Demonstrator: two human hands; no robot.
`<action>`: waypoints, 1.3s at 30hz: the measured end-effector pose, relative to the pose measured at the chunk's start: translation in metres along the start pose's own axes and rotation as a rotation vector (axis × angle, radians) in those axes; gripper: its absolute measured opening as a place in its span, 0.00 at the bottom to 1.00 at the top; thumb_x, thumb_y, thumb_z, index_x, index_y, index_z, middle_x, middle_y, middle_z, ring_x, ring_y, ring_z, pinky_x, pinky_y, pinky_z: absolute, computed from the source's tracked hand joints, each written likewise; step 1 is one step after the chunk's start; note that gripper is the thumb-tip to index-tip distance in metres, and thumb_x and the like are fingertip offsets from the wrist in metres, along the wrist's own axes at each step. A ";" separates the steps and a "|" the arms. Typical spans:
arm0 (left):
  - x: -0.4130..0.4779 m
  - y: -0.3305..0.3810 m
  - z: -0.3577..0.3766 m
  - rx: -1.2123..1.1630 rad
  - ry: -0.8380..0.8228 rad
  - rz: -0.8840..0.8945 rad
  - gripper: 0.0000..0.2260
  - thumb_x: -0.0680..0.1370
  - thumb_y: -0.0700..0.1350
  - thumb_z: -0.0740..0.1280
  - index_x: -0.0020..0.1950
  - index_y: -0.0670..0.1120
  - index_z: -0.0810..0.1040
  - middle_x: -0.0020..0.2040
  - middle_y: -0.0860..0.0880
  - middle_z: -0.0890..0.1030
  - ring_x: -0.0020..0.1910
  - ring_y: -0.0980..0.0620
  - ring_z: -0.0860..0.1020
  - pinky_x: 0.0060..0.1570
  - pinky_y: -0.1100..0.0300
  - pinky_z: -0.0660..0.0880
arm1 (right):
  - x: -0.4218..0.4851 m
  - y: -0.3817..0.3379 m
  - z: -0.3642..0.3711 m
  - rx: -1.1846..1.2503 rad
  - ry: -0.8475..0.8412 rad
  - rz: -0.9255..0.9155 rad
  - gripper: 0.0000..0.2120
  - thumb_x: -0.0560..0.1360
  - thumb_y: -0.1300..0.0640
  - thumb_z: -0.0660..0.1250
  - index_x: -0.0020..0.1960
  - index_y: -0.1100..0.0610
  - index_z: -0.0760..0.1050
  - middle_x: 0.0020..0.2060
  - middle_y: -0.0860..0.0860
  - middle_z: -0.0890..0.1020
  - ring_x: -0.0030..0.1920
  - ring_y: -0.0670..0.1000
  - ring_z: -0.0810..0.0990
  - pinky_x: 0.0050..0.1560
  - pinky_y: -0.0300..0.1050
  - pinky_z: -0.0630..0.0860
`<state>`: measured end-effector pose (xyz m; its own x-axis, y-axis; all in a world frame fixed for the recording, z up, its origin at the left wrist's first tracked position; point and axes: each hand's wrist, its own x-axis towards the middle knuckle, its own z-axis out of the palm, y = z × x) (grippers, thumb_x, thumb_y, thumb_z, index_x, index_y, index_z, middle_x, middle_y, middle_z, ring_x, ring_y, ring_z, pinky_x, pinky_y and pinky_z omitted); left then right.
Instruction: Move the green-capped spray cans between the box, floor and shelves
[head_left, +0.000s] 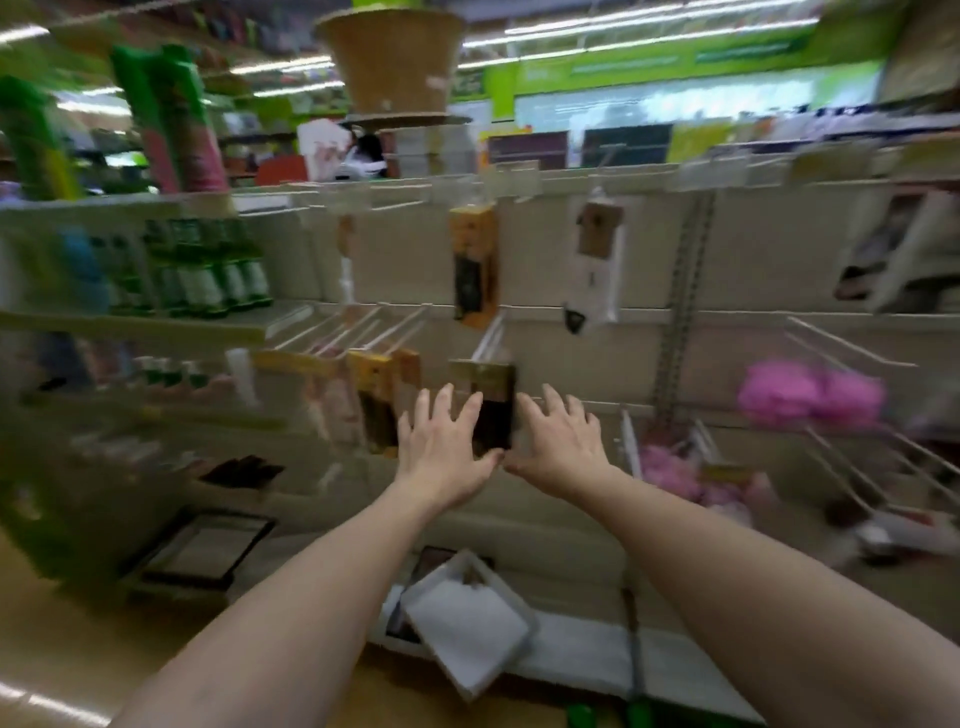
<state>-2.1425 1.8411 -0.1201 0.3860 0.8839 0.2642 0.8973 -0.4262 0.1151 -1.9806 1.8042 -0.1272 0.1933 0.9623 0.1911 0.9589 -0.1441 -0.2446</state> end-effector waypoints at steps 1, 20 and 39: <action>0.003 0.021 0.008 -0.014 -0.003 0.025 0.36 0.77 0.68 0.61 0.81 0.58 0.54 0.82 0.46 0.53 0.81 0.41 0.48 0.77 0.39 0.52 | -0.006 0.022 -0.001 -0.007 -0.001 0.029 0.44 0.73 0.34 0.69 0.81 0.46 0.52 0.81 0.56 0.52 0.79 0.64 0.52 0.76 0.66 0.54; 0.002 0.282 0.173 -0.088 -0.306 0.096 0.35 0.77 0.67 0.61 0.81 0.57 0.56 0.81 0.44 0.55 0.80 0.40 0.51 0.77 0.38 0.53 | -0.094 0.330 0.041 -0.021 -0.237 0.286 0.42 0.71 0.37 0.73 0.77 0.47 0.57 0.78 0.56 0.59 0.75 0.64 0.59 0.72 0.65 0.62; -0.119 0.182 0.481 -0.018 -0.819 -0.018 0.39 0.76 0.67 0.63 0.82 0.54 0.52 0.81 0.42 0.55 0.79 0.38 0.53 0.75 0.40 0.57 | -0.171 0.352 0.369 0.041 -0.774 0.380 0.43 0.73 0.38 0.72 0.79 0.50 0.57 0.78 0.58 0.59 0.75 0.64 0.60 0.71 0.62 0.63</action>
<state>-1.9219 1.7514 -0.5910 0.4118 0.7479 -0.5206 0.9040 -0.4073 0.1301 -1.7528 1.6743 -0.5970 0.2890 0.7388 -0.6088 0.8467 -0.4940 -0.1976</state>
